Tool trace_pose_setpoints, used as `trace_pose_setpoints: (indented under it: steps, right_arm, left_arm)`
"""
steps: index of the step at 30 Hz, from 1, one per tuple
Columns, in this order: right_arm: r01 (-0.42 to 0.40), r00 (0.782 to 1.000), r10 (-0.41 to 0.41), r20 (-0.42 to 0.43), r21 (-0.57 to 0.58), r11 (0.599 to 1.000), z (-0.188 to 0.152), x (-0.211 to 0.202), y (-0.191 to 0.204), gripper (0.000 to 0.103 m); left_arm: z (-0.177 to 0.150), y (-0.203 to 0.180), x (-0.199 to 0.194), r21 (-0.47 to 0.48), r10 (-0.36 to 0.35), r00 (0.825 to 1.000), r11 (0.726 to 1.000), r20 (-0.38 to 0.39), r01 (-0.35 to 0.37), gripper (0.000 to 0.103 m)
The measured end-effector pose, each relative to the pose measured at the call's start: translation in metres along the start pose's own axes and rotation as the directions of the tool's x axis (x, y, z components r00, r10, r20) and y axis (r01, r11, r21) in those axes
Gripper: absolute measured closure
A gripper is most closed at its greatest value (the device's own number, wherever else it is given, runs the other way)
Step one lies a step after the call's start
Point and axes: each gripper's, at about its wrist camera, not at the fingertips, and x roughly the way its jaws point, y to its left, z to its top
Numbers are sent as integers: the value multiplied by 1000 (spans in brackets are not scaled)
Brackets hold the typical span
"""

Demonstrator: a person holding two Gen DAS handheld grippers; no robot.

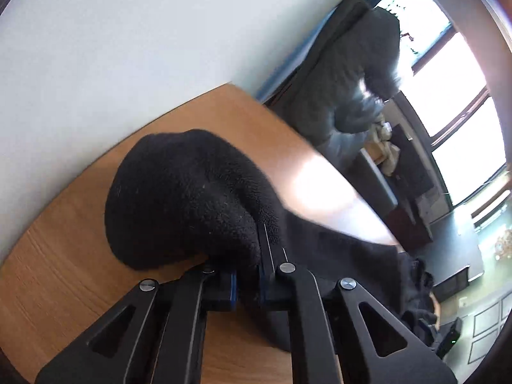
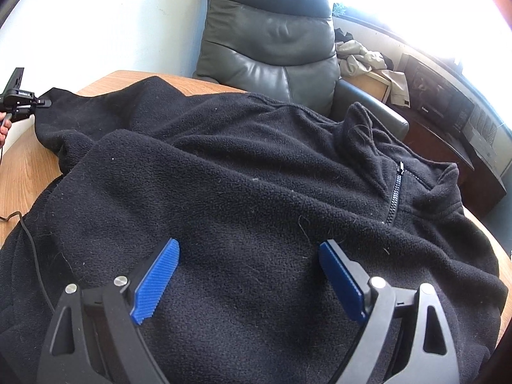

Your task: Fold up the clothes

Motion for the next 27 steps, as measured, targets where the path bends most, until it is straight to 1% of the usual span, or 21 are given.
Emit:
trace_pose_setpoints:
  steps: [2,4,7,9,11,12,14,15,17,19,21,24,27]
  right_arm:
    - [-6,1000,6,15,-5,1000,-1,-3,-1,16]
    - [-9,999,9,49,-1,1000,-1,-13,-2,18]
    - [-39,989,32,141,49,998,2,-46,-10,18]
    - [-61,977,43,208,80,995,5,-73,-20,18]
    - [-93,966,67,251,96,991,6,-99,-31,18]
    - [-112,960,78,270,114,987,6,-112,-39,18]
    - [-152,949,98,299,162,975,2,-136,-58,18]
    - [-163,946,100,308,184,969,-1,-146,-67,18]
    - [-185,940,105,324,226,956,-7,-167,-86,17]
    - [-209,934,108,341,276,938,-18,-187,-108,14]
    - [-220,931,99,352,324,920,-33,-200,-128,13]
    - [-219,934,74,349,397,892,-57,-212,-159,13]
    - [-220,934,50,353,460,860,-79,-221,-185,13]
  left_arm:
    - [2,-28,-11,32,-33,999,999,26,32,97]
    - [0,-69,-26,83,-73,996,994,52,69,97]
    - [-11,-142,-44,173,-144,988,976,62,131,97]
    - [-28,-202,-52,250,-201,978,951,57,181,97]
    - [-50,-267,-50,304,-267,963,920,26,247,97]
    - [-62,-293,-46,322,-290,957,907,7,273,97]
    - [-94,-349,-35,356,-343,938,871,-53,339,97]
    - [-109,-370,-28,371,-354,932,858,-73,355,97]
    - [-149,-413,-2,381,-358,924,842,-136,382,97]
    - [-188,-442,25,386,-348,919,834,-185,394,97]
    - [-220,-458,46,385,-328,917,834,-229,395,97]
    - [-282,-487,74,425,-294,906,809,-306,406,97]
    - [-324,-508,83,462,-282,891,775,-357,430,97]
